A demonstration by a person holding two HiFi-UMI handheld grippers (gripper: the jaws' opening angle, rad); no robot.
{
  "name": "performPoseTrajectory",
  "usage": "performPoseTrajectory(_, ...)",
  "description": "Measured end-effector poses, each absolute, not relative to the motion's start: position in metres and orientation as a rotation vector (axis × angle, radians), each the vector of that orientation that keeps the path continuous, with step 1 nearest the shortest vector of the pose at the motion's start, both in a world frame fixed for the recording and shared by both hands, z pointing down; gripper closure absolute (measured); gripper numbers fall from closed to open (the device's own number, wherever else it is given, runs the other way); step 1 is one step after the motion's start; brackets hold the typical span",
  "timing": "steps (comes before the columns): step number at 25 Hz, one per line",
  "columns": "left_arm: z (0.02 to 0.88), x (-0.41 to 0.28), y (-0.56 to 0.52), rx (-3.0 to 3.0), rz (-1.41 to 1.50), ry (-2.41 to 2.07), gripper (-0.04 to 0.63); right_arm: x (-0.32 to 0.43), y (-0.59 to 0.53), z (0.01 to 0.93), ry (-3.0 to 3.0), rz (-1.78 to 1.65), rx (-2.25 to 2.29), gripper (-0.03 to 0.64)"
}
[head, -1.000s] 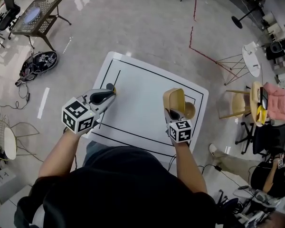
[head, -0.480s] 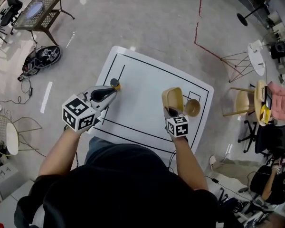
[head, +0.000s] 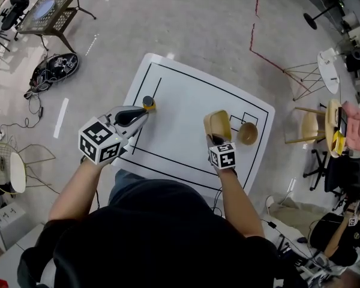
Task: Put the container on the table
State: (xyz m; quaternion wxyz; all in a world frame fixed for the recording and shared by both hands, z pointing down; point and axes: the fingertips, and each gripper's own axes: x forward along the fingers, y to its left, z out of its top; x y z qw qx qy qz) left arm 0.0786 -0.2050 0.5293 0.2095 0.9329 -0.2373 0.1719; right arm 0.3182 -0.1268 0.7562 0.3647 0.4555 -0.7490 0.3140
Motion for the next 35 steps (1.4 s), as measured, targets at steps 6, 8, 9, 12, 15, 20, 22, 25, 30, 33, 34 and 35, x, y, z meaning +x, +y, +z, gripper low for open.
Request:
performPoseTrajectory(6, 0.529, 0.078, -0.209, 2.593, 0.492, -0.64, 0.554, 0.309, -0.126, 0.769, -1.908, 0.818, 1.14, 0.609)
performPoseTrajectory(8, 0.53, 0.078, -0.21, 2.593, 0.496, -0.634, 0.554, 0.307, -0.125, 0.774, -1.901, 0.82, 1.133, 0.609)
performPoseTrajectory(9, 0.53, 0.078, -0.211, 2.593, 0.498, -0.629, 0.554, 0.306, -0.126, 0.776, -1.897, 0.821, 1.13, 0.609)
performPoseTrajectory(12, 0.532, 0.08, -0.214, 2.594, 0.506, -0.617, 0.554, 0.304, -0.127, 0.784, -1.888, 0.83, 1.124, 0.609)
performPoseTrajectory(15, 0.533, 0.081, -0.217, 2.595, 0.513, -0.604, 0.554, 0.299, -0.126, 0.791, -1.881, 0.843, 1.114, 0.61)
performPoseTrajectory(20, 0.533, 0.083, -0.22, 2.598, 0.522, -0.587, 0.554, 0.294, -0.126, 0.802, -1.867, 0.848, 1.098, 0.609)
performPoseTrajectory(22, 0.533, 0.082, -0.22, 2.599, 0.524, -0.581, 0.554, 0.292, -0.125, 0.807, -1.859, 0.851, 1.091, 0.609)
performPoseTrajectory(25, 0.531, 0.079, -0.221, 2.6, 0.525, -0.581, 0.554, 0.29, -0.125, 0.811, -1.85, 0.854, 1.084, 0.609)
performPoseTrajectory(30, 0.531, 0.07, -0.222, 2.596, 0.524, -0.595, 0.554, 0.287, -0.124, 0.816, -1.838, 0.853, 1.076, 0.609)
performPoseTrajectory(33, 0.532, 0.064, -0.221, 2.589, 0.522, -0.605, 0.554, 0.286, -0.122, 0.819, -1.83, 0.849, 1.071, 0.609)
performPoseTrajectory(34, 0.533, 0.063, -0.221, 2.587, 0.521, -0.607, 0.554, 0.286, -0.122, 0.82, -1.828, 0.847, 1.07, 0.609)
performPoseTrajectory(35, 0.533, 0.062, -0.22, 2.584, 0.519, -0.608, 0.554, 0.285, -0.122, 0.82, -1.826, 0.846, 1.069, 0.609)
